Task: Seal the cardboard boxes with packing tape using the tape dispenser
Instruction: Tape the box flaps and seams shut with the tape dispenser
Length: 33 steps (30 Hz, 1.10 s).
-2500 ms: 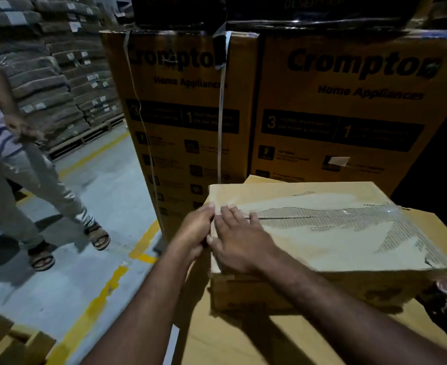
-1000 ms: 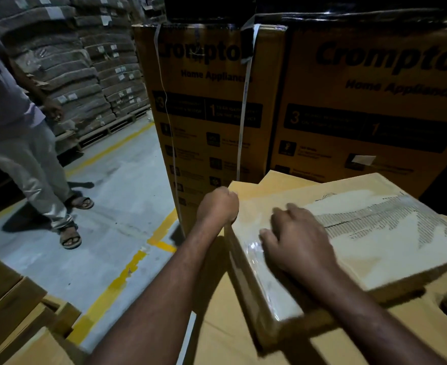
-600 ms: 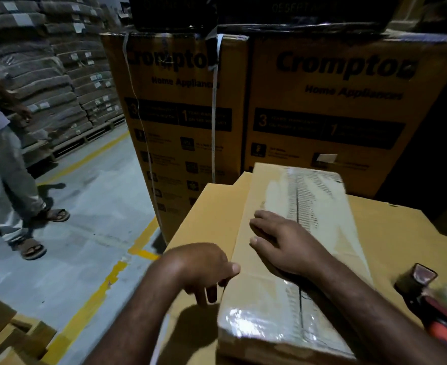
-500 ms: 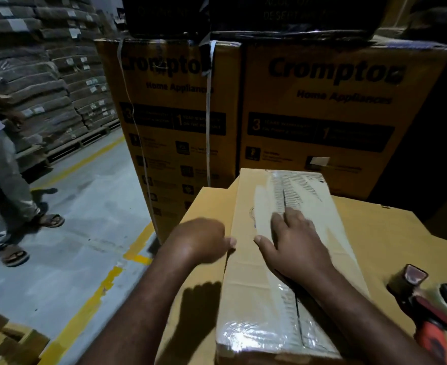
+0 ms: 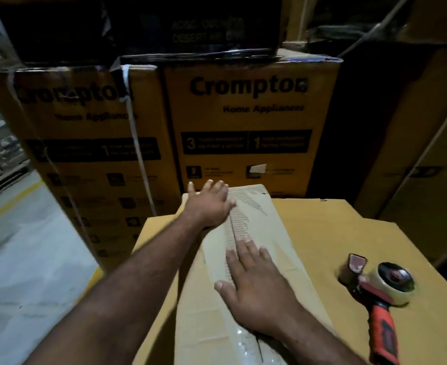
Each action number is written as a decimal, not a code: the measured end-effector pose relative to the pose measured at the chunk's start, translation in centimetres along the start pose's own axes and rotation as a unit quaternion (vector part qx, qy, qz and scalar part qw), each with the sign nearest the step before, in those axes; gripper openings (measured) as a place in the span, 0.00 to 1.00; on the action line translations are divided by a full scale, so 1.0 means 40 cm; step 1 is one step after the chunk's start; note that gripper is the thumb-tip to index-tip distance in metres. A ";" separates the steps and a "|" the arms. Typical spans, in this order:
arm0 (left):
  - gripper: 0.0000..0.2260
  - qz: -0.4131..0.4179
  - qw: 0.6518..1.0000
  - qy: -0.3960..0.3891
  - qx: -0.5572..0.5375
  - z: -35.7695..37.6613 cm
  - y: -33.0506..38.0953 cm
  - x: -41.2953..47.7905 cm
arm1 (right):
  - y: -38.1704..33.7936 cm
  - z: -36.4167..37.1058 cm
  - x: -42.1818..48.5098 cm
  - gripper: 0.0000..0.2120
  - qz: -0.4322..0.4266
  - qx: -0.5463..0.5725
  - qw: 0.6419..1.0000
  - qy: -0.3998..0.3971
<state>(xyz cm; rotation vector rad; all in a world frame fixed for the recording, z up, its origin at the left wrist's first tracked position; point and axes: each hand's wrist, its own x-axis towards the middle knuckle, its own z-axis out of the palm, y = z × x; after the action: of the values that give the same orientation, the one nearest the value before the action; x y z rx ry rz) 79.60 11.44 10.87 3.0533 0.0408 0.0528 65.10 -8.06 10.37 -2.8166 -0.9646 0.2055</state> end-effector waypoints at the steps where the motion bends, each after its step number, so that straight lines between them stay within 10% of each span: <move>1: 0.27 -0.013 0.999 0.040 -0.010 0.005 -0.010 0.021 | -0.001 -0.001 -0.006 0.37 0.001 0.008 1.000 -0.002; 11: 0.19 -0.073 0.981 -0.068 -0.167 -0.027 -0.081 0.124 | 0.018 0.000 0.069 0.38 0.024 0.022 0.999 0.027; 21: 0.17 -0.058 0.990 0.057 -0.119 0.013 -0.065 0.086 | 0.081 -0.068 0.385 0.30 0.061 -0.012 0.998 0.004; 33: 0.13 -0.134 0.967 0.029 -0.217 0.019 -0.084 0.122 | 0.038 -0.062 0.392 0.26 0.060 -0.009 0.998 0.014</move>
<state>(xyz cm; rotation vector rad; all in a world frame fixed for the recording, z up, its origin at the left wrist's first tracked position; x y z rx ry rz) 84.40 14.85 10.00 2.5820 0.3907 0.1167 78.74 0.20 11.29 -2.8876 -0.7957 0.1714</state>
